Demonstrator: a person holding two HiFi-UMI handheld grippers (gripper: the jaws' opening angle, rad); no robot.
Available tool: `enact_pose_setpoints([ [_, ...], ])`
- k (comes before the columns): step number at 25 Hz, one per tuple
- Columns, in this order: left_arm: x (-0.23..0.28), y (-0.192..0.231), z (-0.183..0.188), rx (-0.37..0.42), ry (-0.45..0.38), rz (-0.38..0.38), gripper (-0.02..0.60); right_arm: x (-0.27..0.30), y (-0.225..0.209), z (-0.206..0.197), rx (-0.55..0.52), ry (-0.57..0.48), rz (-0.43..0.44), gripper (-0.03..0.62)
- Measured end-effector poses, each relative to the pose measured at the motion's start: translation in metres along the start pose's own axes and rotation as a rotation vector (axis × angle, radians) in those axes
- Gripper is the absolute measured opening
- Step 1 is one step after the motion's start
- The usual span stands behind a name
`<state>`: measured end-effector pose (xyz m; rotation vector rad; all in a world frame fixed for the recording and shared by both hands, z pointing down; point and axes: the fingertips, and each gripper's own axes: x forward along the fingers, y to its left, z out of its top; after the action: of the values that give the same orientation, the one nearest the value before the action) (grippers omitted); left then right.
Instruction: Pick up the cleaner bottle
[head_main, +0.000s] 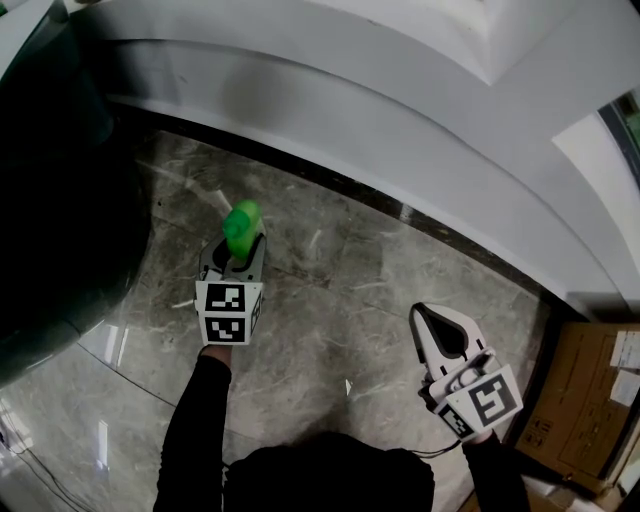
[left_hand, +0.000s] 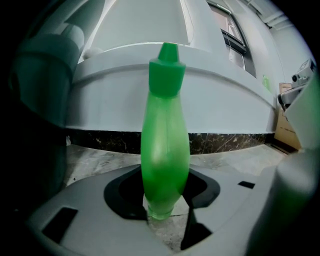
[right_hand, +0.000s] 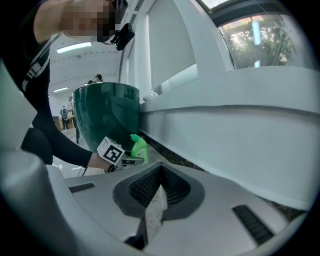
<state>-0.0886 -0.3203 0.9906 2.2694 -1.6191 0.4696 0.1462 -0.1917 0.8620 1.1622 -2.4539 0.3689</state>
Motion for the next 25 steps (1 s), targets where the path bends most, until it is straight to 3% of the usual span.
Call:
enact_pose_setpoints([
  [7,-0.010,0.000,0.010,0.004,-0.013,0.008,0.186,-0.004,-0.001,0.004,0.005,-0.002,0.001,0.002],
  [13,-0.028,-0.003,0.042,0.020,-0.033,0.006,0.186,-0.015,0.005,0.023,0.015,0.000,0.004,0.002],
  [19,-0.062,-0.009,0.096,0.022,-0.040,0.004,0.186,-0.042,0.013,0.068,0.027,0.003,0.006,0.003],
  [25,-0.111,-0.020,0.173,0.022,-0.038,0.001,0.186,-0.089,0.023,0.143,0.033,0.008,-0.001,0.003],
])
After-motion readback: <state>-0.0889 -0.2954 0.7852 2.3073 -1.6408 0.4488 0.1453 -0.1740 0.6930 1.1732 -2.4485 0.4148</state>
